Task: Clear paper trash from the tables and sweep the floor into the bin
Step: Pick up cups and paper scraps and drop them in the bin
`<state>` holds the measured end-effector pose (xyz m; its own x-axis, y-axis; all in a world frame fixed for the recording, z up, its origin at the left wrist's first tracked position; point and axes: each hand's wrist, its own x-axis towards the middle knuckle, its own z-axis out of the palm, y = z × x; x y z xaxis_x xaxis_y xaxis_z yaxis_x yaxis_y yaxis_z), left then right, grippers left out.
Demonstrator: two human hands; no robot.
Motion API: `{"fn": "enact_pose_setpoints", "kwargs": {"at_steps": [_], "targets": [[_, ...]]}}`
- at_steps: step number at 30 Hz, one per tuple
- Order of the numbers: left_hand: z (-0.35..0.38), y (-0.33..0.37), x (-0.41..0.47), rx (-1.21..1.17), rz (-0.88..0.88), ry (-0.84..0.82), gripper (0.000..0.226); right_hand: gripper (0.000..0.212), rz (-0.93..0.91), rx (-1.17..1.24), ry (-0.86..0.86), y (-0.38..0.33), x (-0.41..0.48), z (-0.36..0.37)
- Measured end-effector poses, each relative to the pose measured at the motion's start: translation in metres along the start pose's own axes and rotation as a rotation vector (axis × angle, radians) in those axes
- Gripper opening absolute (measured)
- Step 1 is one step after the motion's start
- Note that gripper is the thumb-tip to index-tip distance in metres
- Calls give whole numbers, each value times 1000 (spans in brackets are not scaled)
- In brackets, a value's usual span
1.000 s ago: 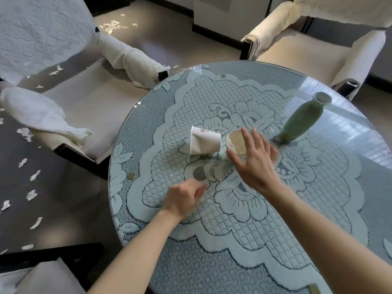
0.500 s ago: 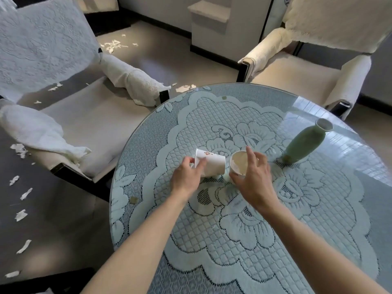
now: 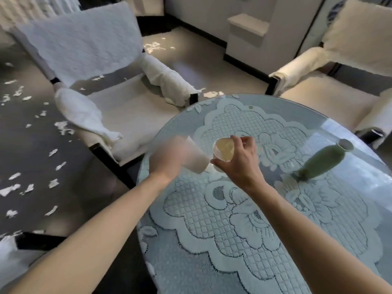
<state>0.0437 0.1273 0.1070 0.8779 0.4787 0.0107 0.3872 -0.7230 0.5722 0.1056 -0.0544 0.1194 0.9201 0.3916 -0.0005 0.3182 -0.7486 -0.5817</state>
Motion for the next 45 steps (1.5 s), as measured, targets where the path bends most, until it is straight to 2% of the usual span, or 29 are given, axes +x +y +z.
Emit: {"fn": "enact_pose_setpoints", "kwargs": {"at_steps": [3, 5, 12, 18, 26, 32, 40, 45], "targets": [[-39, -31, 4, -3, -2, 68, 54, 88, -82, 29, -81, -48, 14, 18], [-67, -59, 12, 45, 10, 97, 61, 89, -131, 41, -140, -85, 26, 35], [-167, -183, 68, 54, 18, 175, 56, 91, -245, 72, -207, -230, 86, 132], [-267, -293, 112, -24, -112, 244, 48, 91, -285, 144, -264, -360, 133, 218], [-350, -413, 208, 24, -210, 297, 46, 91, -310, 197, -329, -476, 232, 298], [-411, -498, 335, 124, -209, 280, 48, 92, -340, 237, -310, -566, 370, 349], [-507, -570, 523, 224, -199, 310, 52, 90, -364, 231, -247, -694, 550, 386], [-544, -622, 641, 295, -94, 281, 54, 89, -343, 244, -180, -747, 649, 418]]}}
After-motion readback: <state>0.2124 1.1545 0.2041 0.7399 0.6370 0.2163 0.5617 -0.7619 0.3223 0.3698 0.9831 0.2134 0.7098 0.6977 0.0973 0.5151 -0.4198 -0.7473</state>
